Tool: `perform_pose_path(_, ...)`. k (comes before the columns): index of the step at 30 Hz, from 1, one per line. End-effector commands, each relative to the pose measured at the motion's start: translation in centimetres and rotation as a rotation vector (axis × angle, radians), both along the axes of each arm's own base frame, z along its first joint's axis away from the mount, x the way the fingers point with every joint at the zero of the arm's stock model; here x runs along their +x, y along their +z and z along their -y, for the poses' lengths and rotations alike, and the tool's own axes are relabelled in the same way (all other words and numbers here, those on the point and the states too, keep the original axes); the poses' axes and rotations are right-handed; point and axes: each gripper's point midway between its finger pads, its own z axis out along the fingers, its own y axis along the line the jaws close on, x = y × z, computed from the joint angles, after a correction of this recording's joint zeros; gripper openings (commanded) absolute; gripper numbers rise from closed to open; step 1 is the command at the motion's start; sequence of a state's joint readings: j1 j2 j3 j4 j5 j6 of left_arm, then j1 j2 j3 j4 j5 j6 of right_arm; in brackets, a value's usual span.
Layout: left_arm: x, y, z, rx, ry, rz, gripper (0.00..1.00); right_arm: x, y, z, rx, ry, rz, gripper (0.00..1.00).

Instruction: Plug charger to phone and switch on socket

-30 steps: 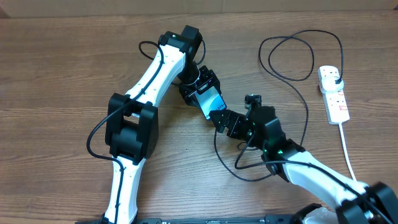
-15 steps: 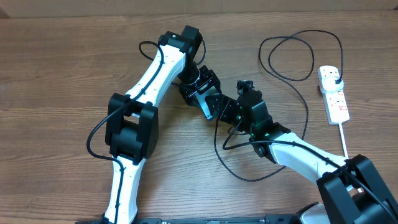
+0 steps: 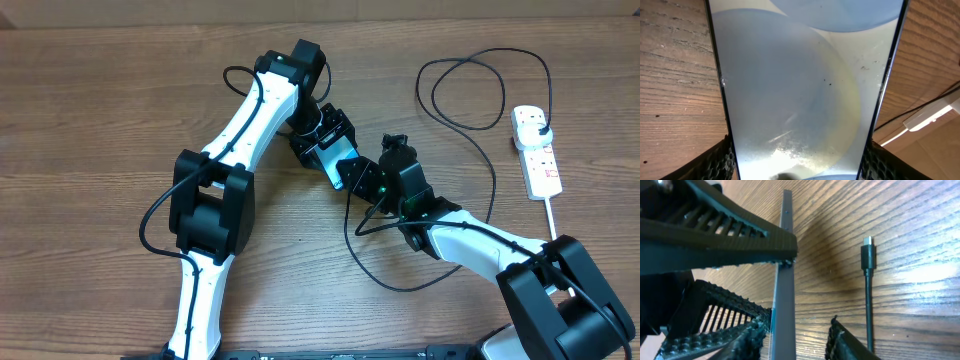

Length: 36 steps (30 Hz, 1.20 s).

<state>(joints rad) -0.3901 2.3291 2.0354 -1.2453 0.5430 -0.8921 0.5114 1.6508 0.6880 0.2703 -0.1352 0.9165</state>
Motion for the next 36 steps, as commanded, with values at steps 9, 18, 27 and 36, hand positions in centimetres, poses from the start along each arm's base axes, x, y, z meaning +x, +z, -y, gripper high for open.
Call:
perform_pose_path(9, 0.9, 0.3, -0.2, 0.018, 0.016, 0.028, 0.04, 0.2, 1.0, -1.0, 0.062, 0.004, -0.014, 0.32)
perform_pose_path(18, 0.9, 0.3, -0.2, 0.019, 0.026, 0.025, 0.04, 0.3, 1.5, -1.5, 0.098, 0.001, -0.026, 0.22)
perform_pose_path(27, 1.0, 0.3, -0.2, 0.018, 0.032, 0.026, 0.04, 0.1, 1.6, -1.7, 0.125, 0.004, -0.045, 0.07)
perform_pose_path(36, 1.4, 0.4, -0.4, 0.012, 0.024, 0.045, 0.05, -0.1, 1.2, -1.6, 0.116, 0.004, -0.061, 0.04)
